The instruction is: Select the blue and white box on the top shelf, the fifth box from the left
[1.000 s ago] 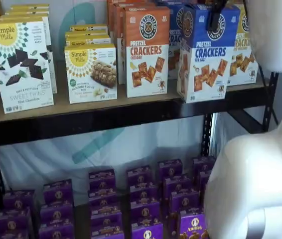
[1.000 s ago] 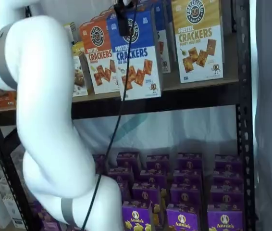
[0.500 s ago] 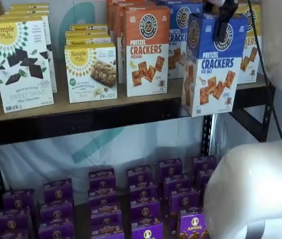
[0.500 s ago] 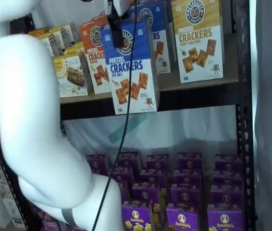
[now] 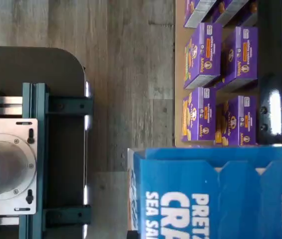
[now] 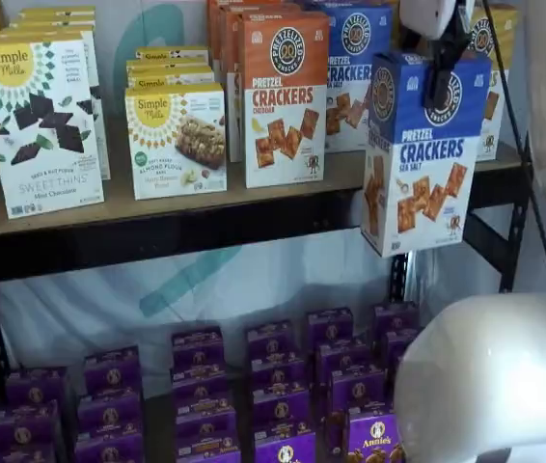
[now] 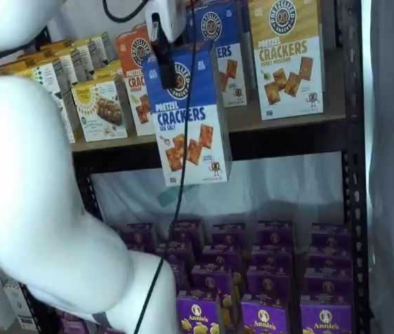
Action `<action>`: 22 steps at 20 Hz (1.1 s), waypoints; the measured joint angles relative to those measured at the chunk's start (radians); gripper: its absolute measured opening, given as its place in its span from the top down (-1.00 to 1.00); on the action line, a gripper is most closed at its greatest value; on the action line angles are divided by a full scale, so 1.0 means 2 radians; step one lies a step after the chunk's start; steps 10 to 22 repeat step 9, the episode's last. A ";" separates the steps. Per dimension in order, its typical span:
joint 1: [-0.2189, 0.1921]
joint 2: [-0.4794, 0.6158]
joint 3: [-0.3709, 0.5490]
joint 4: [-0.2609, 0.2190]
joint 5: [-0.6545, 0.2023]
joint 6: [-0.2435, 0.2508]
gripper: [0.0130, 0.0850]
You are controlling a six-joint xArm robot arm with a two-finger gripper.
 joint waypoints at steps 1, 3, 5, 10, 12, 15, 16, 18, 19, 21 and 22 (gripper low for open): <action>0.001 -0.004 0.006 -0.002 -0.002 0.000 -0.44; 0.002 -0.012 0.018 -0.004 -0.004 0.000 -0.44; 0.001 -0.019 0.029 -0.003 -0.007 0.000 -0.44; 0.000 -0.025 0.040 -0.003 -0.010 -0.002 -0.44; 0.000 -0.025 0.040 -0.003 -0.010 -0.002 -0.44; 0.000 -0.025 0.040 -0.003 -0.010 -0.002 -0.44; 0.000 -0.025 0.040 -0.003 -0.010 -0.002 -0.44; 0.000 -0.025 0.040 -0.003 -0.010 -0.002 -0.44; 0.000 -0.025 0.040 -0.003 -0.010 -0.002 -0.44; 0.000 -0.025 0.040 -0.003 -0.010 -0.002 -0.44; 0.000 -0.025 0.040 -0.003 -0.010 -0.002 -0.44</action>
